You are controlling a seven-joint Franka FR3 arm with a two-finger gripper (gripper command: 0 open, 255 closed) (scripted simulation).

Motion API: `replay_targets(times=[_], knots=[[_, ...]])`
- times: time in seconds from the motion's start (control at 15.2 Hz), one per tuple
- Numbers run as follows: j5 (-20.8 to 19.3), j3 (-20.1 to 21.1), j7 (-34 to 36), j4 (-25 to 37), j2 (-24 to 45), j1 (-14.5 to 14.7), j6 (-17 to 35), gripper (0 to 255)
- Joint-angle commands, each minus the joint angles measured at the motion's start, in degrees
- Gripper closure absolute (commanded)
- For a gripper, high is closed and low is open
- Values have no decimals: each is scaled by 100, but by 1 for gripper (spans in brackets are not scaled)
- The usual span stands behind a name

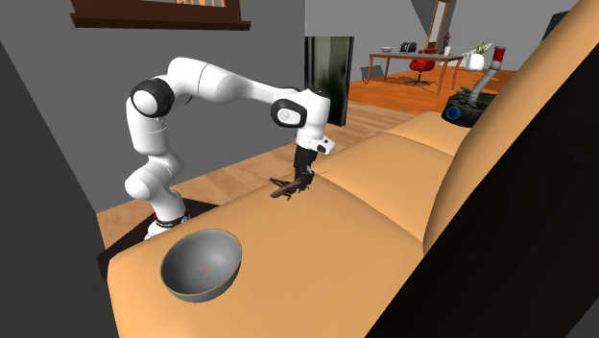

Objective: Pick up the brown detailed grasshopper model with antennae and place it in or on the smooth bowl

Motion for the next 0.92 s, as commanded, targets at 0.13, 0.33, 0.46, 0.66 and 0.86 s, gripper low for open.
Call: replay_targets(times=[0.13,0.33,0.46,0.66,0.86], knots=[[2,-2,1,248,-40,-4,-290,255],[2,-2,8,466,-50,-4,-518,255],[2,-2,12,619,-51,-4,-672,255],[1,-1,19,863,-41,-3,-905,255],[0,0,28,1124,-18,-2,-1144,255]])
